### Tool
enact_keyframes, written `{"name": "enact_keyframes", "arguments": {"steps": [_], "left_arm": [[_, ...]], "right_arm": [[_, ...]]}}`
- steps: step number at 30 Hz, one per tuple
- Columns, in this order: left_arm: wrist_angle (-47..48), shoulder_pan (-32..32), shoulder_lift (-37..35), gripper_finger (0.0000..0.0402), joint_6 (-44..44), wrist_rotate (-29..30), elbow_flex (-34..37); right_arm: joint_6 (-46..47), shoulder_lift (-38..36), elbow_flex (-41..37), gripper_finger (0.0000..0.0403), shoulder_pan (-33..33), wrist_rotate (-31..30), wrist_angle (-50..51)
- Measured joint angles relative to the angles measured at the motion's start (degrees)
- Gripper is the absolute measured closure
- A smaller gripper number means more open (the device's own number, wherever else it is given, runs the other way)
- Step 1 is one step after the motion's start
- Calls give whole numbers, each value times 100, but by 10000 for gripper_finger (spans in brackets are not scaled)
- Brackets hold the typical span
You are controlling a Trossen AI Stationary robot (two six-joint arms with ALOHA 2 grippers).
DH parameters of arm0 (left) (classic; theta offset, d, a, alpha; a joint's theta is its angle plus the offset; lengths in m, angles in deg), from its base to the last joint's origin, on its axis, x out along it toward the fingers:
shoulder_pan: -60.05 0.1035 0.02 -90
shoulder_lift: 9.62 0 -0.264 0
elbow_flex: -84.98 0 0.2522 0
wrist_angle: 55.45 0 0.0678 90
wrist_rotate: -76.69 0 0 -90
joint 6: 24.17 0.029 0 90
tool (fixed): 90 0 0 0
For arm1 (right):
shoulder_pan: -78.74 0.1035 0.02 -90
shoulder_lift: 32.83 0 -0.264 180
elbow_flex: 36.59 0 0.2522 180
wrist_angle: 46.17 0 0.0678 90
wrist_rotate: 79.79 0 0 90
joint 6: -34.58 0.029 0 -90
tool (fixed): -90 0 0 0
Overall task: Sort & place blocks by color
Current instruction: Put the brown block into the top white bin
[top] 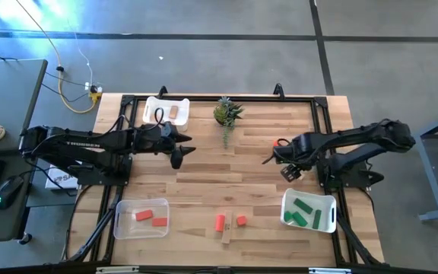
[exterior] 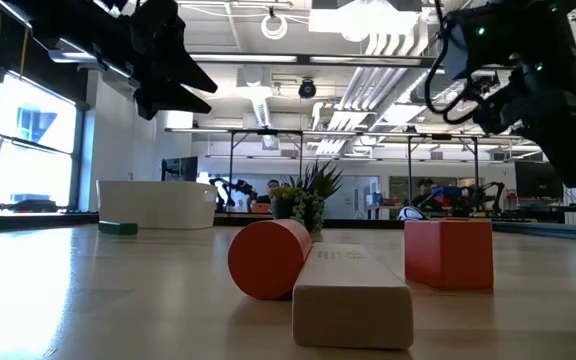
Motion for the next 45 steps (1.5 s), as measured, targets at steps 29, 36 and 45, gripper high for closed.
{"name": "enact_keyframes", "arguments": {"steps": [29, 36, 45], "left_arm": [[2, 56, -1, 177, 9, 6, 2], [8, 56, 1, 177, 10, 14, 2], [9, 56, -1, 177, 7, -28, 2]], "right_arm": [[-851, 2047, 2, 176, -272, 336, -394], [-842, 2092, 2, 254, -272, 397, -511], [-842, 2075, 114, 302, -273, 635, -505]]}}
